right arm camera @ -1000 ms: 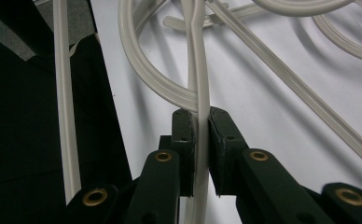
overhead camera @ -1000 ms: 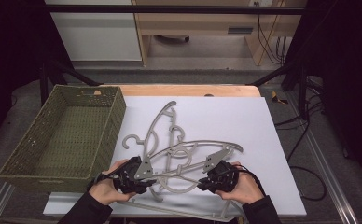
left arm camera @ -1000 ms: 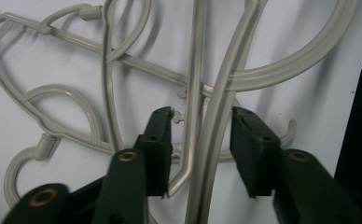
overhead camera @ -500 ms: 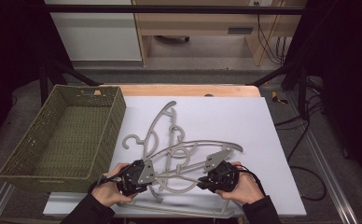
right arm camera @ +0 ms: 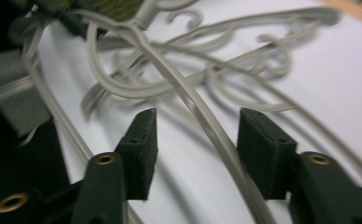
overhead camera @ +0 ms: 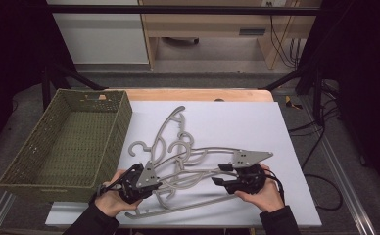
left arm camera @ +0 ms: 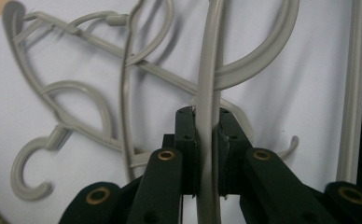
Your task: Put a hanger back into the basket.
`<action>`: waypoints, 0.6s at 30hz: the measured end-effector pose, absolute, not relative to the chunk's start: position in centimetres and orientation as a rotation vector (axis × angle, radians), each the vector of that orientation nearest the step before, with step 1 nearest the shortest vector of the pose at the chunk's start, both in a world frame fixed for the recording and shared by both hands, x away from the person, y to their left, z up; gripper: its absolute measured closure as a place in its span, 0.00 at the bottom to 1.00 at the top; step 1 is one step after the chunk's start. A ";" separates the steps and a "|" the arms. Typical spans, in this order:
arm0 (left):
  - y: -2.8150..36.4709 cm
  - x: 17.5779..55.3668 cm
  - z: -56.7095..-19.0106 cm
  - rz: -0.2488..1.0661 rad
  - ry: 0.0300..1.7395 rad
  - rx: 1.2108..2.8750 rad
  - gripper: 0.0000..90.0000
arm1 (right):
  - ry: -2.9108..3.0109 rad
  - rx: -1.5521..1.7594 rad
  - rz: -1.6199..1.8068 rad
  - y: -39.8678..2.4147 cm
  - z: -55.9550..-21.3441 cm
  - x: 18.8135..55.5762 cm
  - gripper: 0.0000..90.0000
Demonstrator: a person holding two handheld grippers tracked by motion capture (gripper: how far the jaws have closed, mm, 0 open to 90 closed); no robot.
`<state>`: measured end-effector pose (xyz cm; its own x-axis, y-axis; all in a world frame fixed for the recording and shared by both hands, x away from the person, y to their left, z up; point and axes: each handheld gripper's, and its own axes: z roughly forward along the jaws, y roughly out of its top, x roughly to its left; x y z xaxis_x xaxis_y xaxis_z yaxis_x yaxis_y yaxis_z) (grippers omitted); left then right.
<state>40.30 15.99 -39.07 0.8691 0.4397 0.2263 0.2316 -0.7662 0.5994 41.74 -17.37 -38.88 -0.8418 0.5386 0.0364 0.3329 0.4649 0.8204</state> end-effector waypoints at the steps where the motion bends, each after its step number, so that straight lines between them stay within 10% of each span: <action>1: 16.2 40.4 -38.9 0.494 0.509 2.452 0.90 | 2.455 0.782 1.331 -17.7 -38.8 41.7 0.48; 18: 20.1 40.8 -35.8 0.643 0.782 2.200 0.90 | 2.055 1.060 1.381 -24.0 -38.8 41.4 0.14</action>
